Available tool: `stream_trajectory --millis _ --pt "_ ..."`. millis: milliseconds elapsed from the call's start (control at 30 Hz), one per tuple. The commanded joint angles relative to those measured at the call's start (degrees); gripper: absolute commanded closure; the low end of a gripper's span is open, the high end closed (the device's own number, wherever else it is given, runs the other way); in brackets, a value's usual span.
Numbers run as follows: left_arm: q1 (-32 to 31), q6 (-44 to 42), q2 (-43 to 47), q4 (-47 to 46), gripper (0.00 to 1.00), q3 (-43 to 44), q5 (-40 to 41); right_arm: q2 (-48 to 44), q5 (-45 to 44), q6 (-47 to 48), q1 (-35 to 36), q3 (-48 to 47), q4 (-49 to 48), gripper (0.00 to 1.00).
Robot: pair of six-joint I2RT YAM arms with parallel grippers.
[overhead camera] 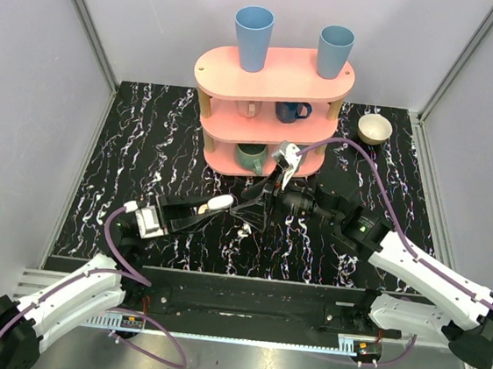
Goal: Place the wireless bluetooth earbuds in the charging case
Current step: Open the charging case.
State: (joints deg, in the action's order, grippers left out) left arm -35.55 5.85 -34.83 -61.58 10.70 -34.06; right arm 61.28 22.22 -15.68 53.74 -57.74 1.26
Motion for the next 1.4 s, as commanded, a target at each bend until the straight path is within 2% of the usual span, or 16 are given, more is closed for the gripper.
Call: stream_trajectory --millis 0,333,767,1367 --pt "-0.13 0.83 -0.94 -5.91 1.0 1.69 -0.65 0.69 1.08 0.13 0.41 -1.94 -3.72 0.34" --pt "-0.13 3.29 -1.73 -8.82 1.0 1.43 -2.67 0.6 -1.74 0.83 0.32 -0.54 -8.64 0.32" --pt "-1.01 3.38 -3.05 -12.15 1.0 0.73 -5.66 2.36 -2.35 1.36 0.32 -3.26 -8.11 0.32" --pt "-1.8 3.21 -2.26 -10.93 1.0 0.99 -6.19 1.83 -6.22 4.26 0.4 -5.37 -6.88 0.29"
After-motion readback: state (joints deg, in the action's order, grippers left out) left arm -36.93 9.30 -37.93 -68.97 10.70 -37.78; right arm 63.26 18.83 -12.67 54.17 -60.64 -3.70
